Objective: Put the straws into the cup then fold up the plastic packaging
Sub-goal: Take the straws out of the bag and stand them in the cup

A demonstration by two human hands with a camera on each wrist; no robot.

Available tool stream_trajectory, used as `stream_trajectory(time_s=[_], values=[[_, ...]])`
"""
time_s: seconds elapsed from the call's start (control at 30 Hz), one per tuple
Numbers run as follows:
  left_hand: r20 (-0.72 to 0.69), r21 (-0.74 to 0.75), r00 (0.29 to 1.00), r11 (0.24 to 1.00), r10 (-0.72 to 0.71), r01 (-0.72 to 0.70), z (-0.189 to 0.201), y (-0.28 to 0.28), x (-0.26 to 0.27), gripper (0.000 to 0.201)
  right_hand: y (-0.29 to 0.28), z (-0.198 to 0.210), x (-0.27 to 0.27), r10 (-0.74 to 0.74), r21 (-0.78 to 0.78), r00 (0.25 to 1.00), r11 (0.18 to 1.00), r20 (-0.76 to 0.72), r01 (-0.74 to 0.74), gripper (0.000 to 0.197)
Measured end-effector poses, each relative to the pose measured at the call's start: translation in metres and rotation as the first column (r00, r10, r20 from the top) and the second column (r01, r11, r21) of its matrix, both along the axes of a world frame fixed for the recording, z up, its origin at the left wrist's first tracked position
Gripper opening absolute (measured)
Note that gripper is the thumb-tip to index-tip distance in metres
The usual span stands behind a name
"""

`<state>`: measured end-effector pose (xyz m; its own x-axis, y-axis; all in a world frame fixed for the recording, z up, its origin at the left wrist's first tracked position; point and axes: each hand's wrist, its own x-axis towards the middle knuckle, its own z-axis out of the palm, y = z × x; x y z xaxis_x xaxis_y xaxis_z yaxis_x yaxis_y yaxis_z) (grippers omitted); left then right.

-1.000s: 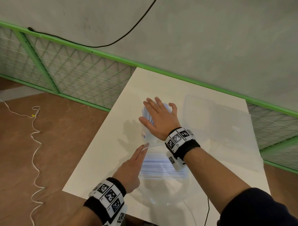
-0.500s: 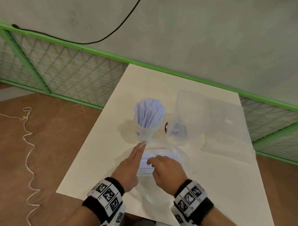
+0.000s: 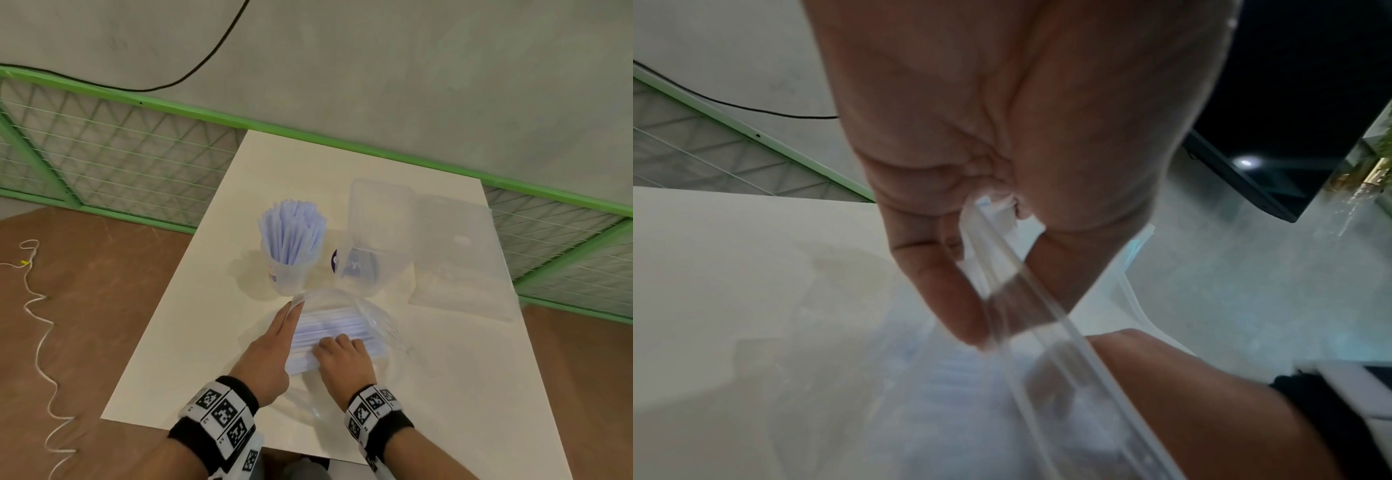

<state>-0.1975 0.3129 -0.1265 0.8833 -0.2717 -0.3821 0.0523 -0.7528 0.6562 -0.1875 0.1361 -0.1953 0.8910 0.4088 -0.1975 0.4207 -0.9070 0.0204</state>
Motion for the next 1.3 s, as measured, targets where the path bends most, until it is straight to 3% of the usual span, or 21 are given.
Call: stream_trajectory(time_s=[0.1,0.23,0.47,0.8,0.93,1.07,1.13,1.2,1.27,1.3], values=[[0.01,0.005,1.0,1.0,0.001,-0.001,0.0,0.001,-0.002,0.111,0.0,-0.001,0.001,-0.007,0.008,1.0,1.0,0.001,0.007,0.035],[0.022,-0.014,1.0,1.0,0.006,-0.005,0.0,0.002,-0.001,0.111,0.004,0.002,0.006,-0.018,0.034,1.0,0.999,0.006,0.017,0.046],[0.029,-0.005,0.999,1.0,0.024,-0.024,0.001,0.004,0.0,0.11,0.007,0.008,0.011,-0.009,-0.033,0.995,0.999,-0.103,0.006,0.029],[0.043,-0.016,0.999,0.999,0.03,-0.029,-0.001,0.008,0.003,0.11,0.014,0.014,0.014,0.062,-0.163,0.983,0.983,-0.172,-0.091,0.024],[0.047,-0.001,0.999,1.0,0.028,-0.028,0.0,0.01,0.003,0.109,0.011,0.018,0.011,0.091,-0.095,0.983,0.99,-0.159,-0.107,0.026],[0.049,0.01,0.998,1.0,0.028,-0.028,-0.002,0.013,0.004,0.112,-0.005,0.036,0.013,-0.028,0.169,0.993,0.984,-0.114,0.047,0.032],[0.043,0.021,0.998,0.999,0.035,-0.036,-0.002,0.016,0.005,0.113,-0.012,0.05,0.016,-0.106,0.385,0.986,0.911,-0.126,0.147,0.027],[0.035,0.025,0.998,0.998,0.048,-0.049,-0.002,0.018,0.006,0.112,-0.017,0.065,0.015,-0.214,0.593,0.967,0.763,-0.141,0.256,0.03],[0.034,0.023,0.998,0.998,0.06,-0.061,-0.002,0.02,0.008,0.111,-0.019,0.079,0.013,-0.35,0.771,0.888,0.46,-0.299,0.441,0.04],[0.033,0.026,0.997,0.998,0.064,-0.065,-0.001,0.02,0.01,0.112,-0.018,0.084,0.012,-0.372,0.806,0.839,0.295,-0.398,0.513,0.035]])
